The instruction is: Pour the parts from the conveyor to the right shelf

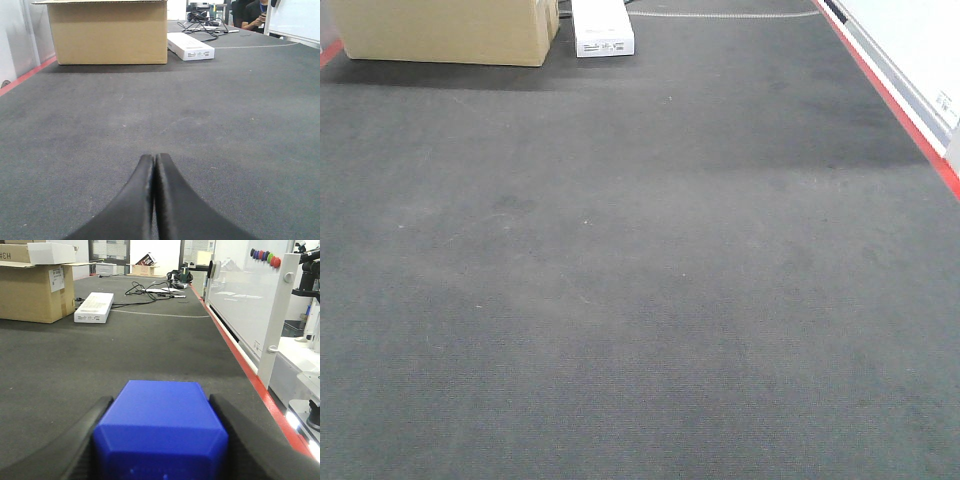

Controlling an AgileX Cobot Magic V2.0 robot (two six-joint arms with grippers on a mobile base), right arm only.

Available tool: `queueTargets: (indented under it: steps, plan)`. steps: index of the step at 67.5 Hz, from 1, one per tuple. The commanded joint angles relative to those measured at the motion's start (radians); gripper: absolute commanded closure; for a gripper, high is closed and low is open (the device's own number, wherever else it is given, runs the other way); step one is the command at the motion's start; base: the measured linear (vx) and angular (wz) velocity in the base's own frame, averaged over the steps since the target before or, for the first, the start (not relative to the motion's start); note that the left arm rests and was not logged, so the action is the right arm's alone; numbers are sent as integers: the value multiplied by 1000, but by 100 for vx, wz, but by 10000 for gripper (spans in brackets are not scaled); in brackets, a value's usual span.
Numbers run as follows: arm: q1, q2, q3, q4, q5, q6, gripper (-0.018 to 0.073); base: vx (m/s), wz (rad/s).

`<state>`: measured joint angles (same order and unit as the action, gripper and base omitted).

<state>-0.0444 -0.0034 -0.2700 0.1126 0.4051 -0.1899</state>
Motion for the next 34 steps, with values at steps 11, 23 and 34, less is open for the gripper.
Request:
queueTargets:
  steps: [11, 23, 34]
  plan:
    - [-4, 13, -26, -1, -74, -10, 565, -4, -2]
    - [-4, 13, -26, -1, -74, -10, 565, -17, -9]
    - [-4, 13, -26, -1, -74, -10, 565, -33, -28]
